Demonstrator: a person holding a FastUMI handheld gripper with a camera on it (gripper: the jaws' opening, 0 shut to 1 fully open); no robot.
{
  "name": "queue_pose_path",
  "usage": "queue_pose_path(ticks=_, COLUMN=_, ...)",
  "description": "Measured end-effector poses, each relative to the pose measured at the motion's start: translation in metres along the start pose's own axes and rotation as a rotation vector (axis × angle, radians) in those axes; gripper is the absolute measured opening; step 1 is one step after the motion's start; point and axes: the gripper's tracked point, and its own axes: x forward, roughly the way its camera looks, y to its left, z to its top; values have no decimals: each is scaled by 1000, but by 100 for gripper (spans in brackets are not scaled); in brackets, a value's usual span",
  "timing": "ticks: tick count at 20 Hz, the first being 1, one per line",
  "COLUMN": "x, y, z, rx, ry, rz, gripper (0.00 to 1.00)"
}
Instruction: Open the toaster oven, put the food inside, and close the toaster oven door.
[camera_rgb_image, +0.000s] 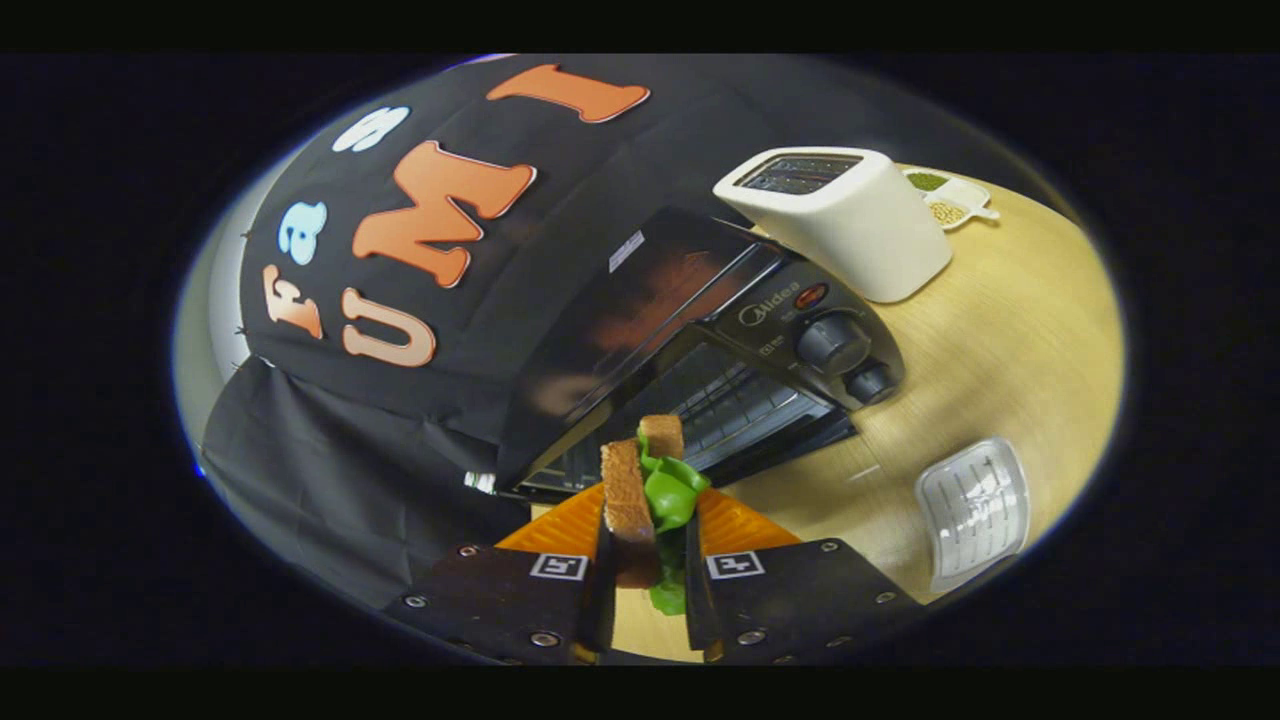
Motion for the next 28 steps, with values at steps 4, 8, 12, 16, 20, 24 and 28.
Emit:
queue_pose_path(ticks=4, x=29, y=1, z=8, rx=117, ry=-55, rz=28, gripper=29)
queue_pose_path(ticks=8, x=60, y=-1, z=6, rx=179, ry=-88, rz=42, gripper=29)
queue_pose_path(ticks=12, x=81, y=-6, z=7, rx=250, ry=-138, rz=45, gripper=29)
queue_pose_path(ticks=16, x=90, y=-12, z=6, rx=148, ry=-242, rz=-18, gripper=29)
queue_pose_path(ticks=20, x=96, y=-13, z=15, rx=55, ry=-316, rz=-68, gripper=29)
queue_pose_path(ticks=24, x=106, y=-8, z=27, rx=-29, ry=-367, rz=-106, gripper=29)
queue_pose_path(ticks=28, x=106, y=-26, z=32, rx=-124, ry=-393, rz=-213, gripper=41)
